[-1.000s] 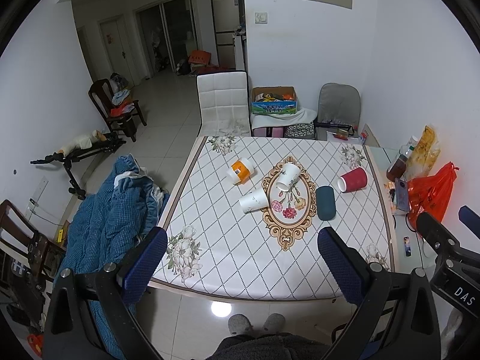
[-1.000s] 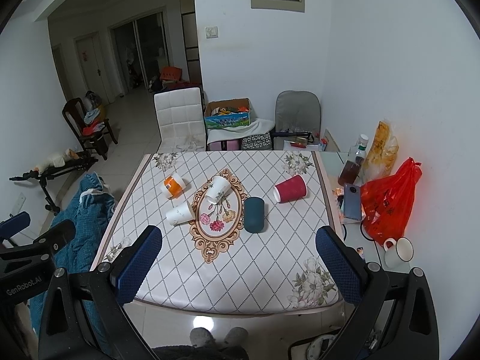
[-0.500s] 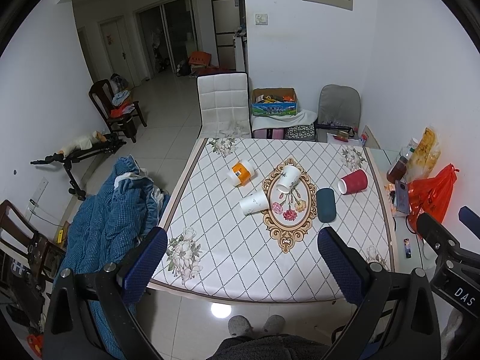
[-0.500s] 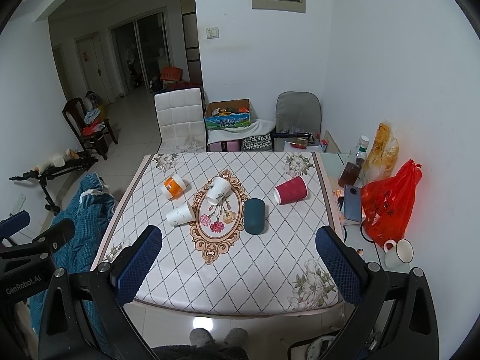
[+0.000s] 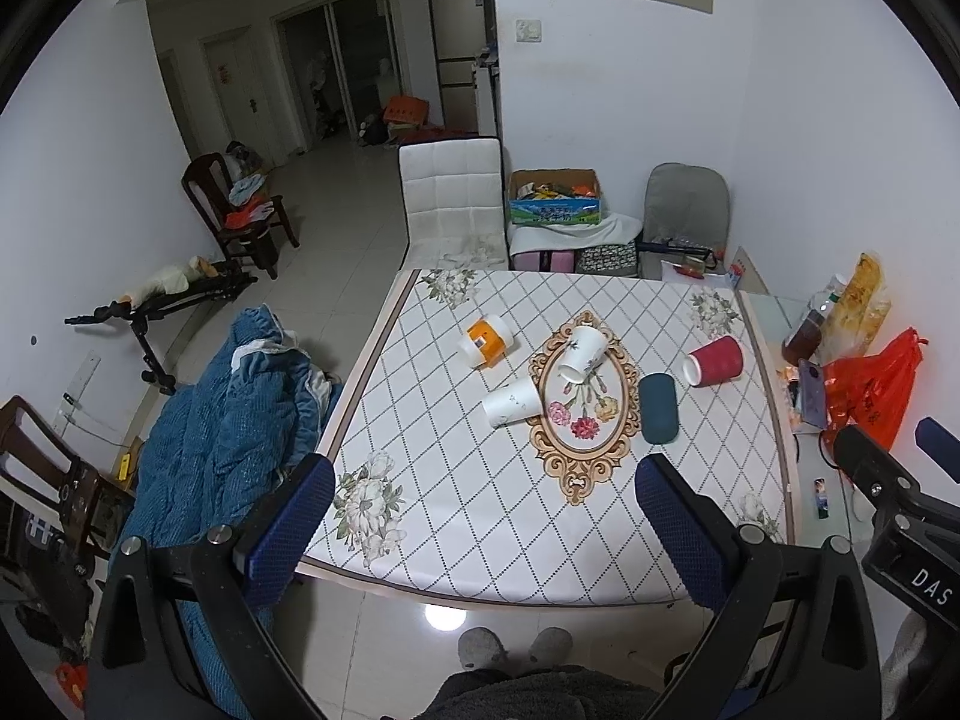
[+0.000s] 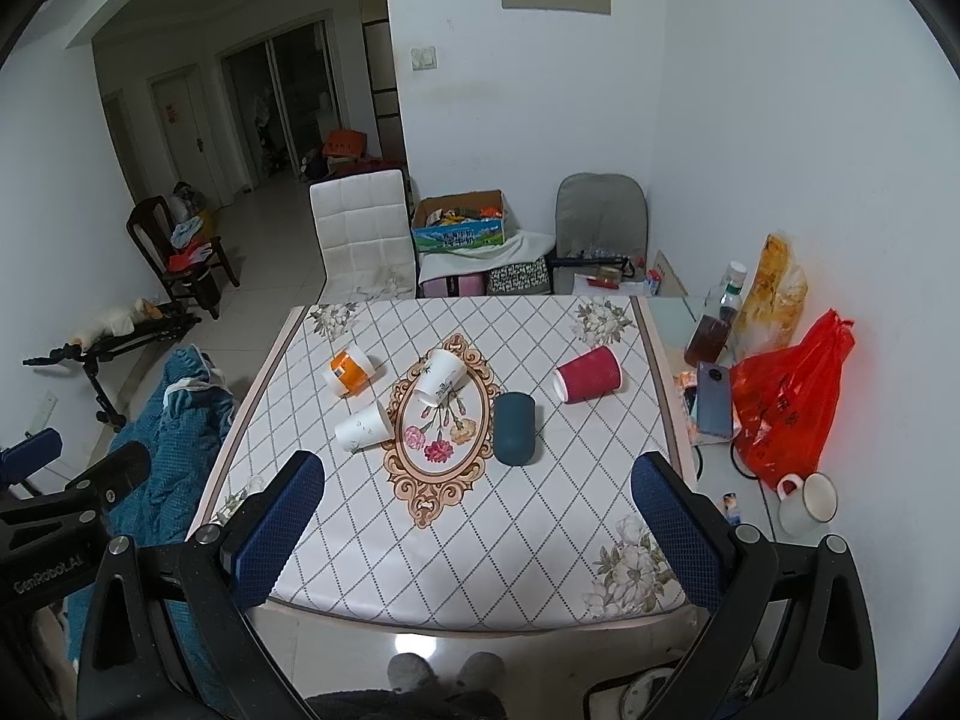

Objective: Flip cup upside down
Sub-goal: 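Move the left gripper down toward the white paper cup lying on its side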

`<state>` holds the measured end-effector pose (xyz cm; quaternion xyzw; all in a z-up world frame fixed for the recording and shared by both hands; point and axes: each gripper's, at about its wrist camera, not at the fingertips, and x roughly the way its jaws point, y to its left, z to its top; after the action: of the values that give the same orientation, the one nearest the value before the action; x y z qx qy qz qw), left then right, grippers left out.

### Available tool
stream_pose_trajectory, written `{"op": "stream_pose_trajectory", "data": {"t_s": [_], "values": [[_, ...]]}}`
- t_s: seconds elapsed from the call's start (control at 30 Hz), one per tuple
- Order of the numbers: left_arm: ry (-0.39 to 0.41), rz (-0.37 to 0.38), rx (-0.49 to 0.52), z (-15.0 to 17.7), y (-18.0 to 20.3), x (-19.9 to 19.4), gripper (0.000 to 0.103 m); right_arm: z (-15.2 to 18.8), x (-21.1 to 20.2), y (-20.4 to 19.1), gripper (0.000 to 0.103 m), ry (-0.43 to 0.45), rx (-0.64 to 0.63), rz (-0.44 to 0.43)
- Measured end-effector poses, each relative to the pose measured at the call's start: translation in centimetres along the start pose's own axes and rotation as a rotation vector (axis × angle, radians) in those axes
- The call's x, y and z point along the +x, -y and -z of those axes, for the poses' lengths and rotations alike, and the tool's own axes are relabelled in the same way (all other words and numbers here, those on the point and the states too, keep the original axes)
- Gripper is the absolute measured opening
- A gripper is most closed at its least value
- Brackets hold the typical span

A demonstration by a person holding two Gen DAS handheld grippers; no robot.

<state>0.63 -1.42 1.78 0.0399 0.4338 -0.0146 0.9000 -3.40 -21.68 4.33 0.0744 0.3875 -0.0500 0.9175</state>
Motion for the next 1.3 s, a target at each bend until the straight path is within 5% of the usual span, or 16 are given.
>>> {"op": "stream_pose_trajectory", "data": {"t_s": [0.4, 0.77, 1.1, 1.3], "values": [[-0.092, -0.133, -0.025, 0.0, -0.2, 8.0, 0.103, 1.7, 9.7, 1.3, 0.103, -0.153, 0.001, -0.019], [-0.251, -0.177, 0.034, -1.7, -0.9, 20.0, 0.103, 5.9, 22.9, 1.7, 0.103, -0.388, 0.032, 0.000], [-0.396, -0.137, 0.300, -4.5, 1.0, 33.8, 0.103, 10.2, 35.2, 0.9, 0.103, -0.643, 0.086, 0.066], [-0.476, -0.092, 0.629, -3.6, 5.0, 41.3, 0.103, 11.7, 40.7, 1.0, 0.103, -0.753, 0.147, 0.096]]}}
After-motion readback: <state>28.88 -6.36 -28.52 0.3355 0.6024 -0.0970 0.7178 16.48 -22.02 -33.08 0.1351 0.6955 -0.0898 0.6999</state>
